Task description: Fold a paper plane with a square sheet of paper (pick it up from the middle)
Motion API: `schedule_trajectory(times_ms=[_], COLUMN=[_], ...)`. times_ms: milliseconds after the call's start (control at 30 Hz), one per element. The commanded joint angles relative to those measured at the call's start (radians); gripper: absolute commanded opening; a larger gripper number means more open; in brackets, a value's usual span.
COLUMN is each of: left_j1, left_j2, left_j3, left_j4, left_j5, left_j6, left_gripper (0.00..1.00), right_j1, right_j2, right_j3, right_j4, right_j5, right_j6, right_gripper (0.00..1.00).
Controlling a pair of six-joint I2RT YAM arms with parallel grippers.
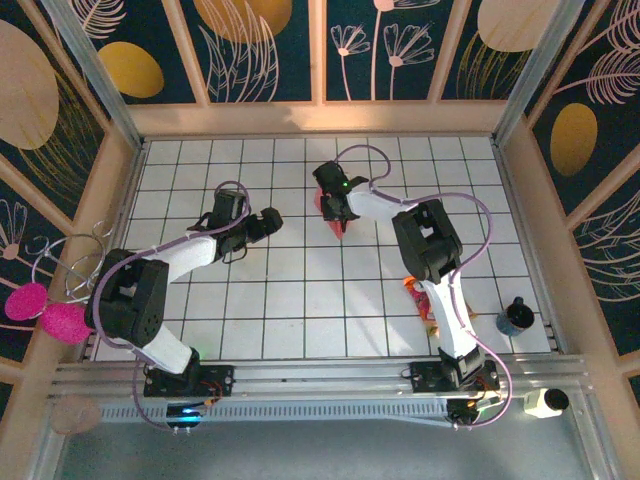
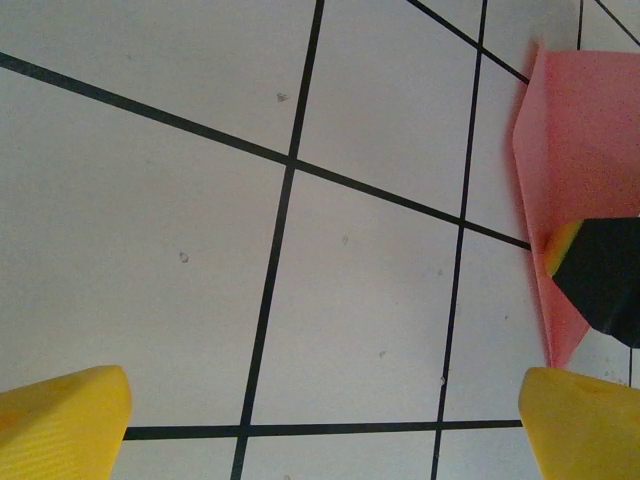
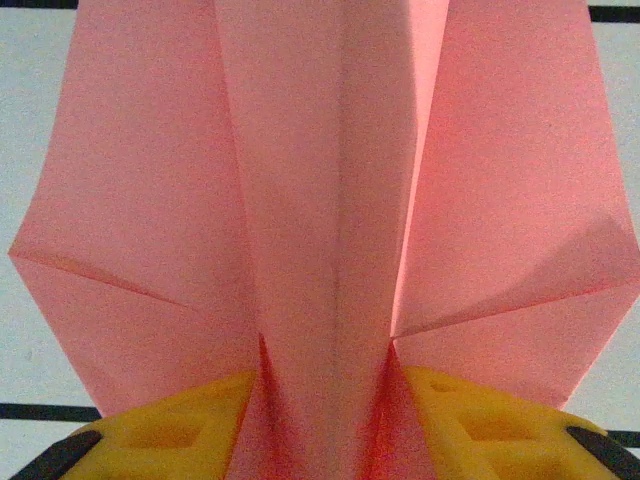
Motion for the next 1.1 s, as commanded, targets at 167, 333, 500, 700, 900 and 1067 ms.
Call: schedule_trajectory(times_ms=[167, 333, 500, 700, 900, 1067], left_j1=[0.005, 0.005, 0.005, 0.006, 0.012, 0.02], left_j2=[-0.037, -0.059, -0.094, -0.134, -0.175, -0.239], left_j3=[-0.001, 0.014, 0.025, 0.037, 0.062, 0.043], left_j4=[-0.022, -0.034, -0.042, -0.054, -0.074, -0.05], left_j5=[-0.003, -0.008, -0.035, -0.103, -0.177, -0.313], left_j6=[0.014, 0.016, 0.025, 0.048, 0.079, 0.131], left_gripper=[0.99, 0.99, 0.99, 0.99, 0.99, 0.99], right_j1=[0.0, 0.0, -0.002, -0.003, -0.013, -0.052], right_j2=[0.067, 0.006, -0.055, -0.139, -0.265, -0.463], right_j3=[0.016, 0.044, 0.046, 0.017, -0.049, -0.239], right_j4=[-0.049, -0.051, -0.047, -0.022, 0.019, 0.153], right_j5=[0.021, 0.015, 0.005, -0.01, 0.033, 0.135], right_j6=[0.021, 0.026, 0.028, 0.03, 0.031, 0.018], right_gripper=[0.4, 0.4, 0.42, 0.45, 0.51, 0.62])
